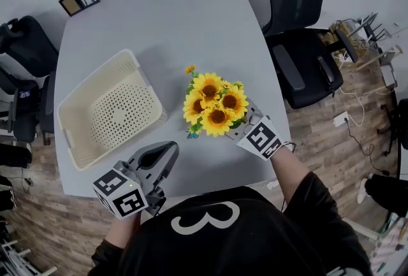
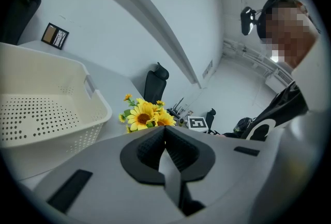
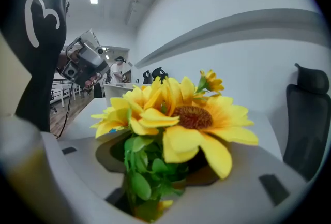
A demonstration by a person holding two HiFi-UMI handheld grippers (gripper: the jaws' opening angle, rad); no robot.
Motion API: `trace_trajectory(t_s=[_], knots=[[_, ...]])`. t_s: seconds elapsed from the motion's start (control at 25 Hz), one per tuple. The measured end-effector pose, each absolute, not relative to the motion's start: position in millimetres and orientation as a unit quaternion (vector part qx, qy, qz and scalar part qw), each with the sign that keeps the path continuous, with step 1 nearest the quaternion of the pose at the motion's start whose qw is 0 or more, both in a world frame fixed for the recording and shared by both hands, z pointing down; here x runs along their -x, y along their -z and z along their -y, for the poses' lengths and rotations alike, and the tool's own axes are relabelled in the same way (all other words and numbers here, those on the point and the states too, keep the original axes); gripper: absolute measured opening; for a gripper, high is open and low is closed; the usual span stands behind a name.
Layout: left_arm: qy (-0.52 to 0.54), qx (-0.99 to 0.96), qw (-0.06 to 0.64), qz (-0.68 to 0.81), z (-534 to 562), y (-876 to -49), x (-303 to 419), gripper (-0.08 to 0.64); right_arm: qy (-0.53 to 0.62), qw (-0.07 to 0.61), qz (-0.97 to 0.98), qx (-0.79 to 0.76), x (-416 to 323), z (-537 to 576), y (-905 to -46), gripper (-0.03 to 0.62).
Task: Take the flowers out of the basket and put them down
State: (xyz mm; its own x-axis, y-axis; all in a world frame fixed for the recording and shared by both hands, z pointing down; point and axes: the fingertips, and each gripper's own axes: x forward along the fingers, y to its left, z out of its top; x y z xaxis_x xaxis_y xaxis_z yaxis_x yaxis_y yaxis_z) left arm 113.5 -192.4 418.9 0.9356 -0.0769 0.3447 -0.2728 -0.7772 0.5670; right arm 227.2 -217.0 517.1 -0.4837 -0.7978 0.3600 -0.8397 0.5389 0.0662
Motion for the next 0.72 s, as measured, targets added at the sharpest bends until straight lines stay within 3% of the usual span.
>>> trace_trajectory(t_s=[0.36, 0.72], knots=[[-0.158, -0.929, 0.318, 0.098, 204.1, -417.3, -123.4, 0.012, -0.089, 0.152, 0.861, -0.476, -226.9, 214.8, -513.9, 0.295], [-0.157, -0.935, 0.304, 0.089, 206.1, -404.7, -140.3, 0.012, -0.118, 0.136, 0.867, -0.465, -229.5, 200.8, -505.6, 0.429]])
